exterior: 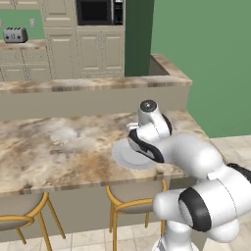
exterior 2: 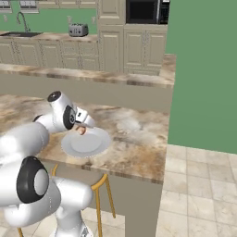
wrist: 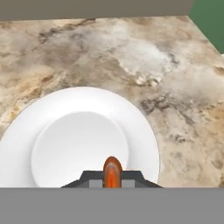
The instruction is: Take the cheese, shrimp, and sweet potato from the fridge and place them on the plate on the dining counter to create an appetizer plate.
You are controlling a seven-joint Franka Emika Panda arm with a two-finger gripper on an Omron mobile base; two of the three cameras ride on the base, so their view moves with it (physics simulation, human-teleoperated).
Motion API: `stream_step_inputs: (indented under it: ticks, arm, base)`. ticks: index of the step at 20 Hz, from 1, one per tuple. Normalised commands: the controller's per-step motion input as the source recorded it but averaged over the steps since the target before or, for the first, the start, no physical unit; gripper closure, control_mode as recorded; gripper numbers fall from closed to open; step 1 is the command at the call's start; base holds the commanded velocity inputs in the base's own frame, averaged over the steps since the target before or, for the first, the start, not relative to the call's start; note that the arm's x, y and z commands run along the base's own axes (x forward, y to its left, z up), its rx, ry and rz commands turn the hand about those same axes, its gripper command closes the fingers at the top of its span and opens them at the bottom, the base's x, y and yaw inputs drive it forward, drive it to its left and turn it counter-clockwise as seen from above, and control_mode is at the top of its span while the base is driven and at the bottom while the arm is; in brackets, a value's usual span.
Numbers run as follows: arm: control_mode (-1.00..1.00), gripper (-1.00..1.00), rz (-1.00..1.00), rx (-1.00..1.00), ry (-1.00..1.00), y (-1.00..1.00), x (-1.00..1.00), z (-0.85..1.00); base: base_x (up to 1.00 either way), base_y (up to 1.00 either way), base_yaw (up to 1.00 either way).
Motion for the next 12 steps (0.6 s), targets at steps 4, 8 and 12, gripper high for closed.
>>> stream_step_inputs:
  ticks: [4, 8, 12]
  arm:
    - [-1.00, 1.00, 0.06, 0.00, 0.05, 0.00, 0.23, -0.62]
    - [-1.00, 1.00, 0.04, 0.00, 0.07, 0.00, 0.16, -0.45]
    - [-1.00, 1.00, 0.03, 0.00, 0.06, 0.00, 0.28, -0.27]
  base:
    - [0.00, 0.00, 0.00]
    - [0.00, 0.00, 0.00]
    - [0.00, 0.00, 0.00]
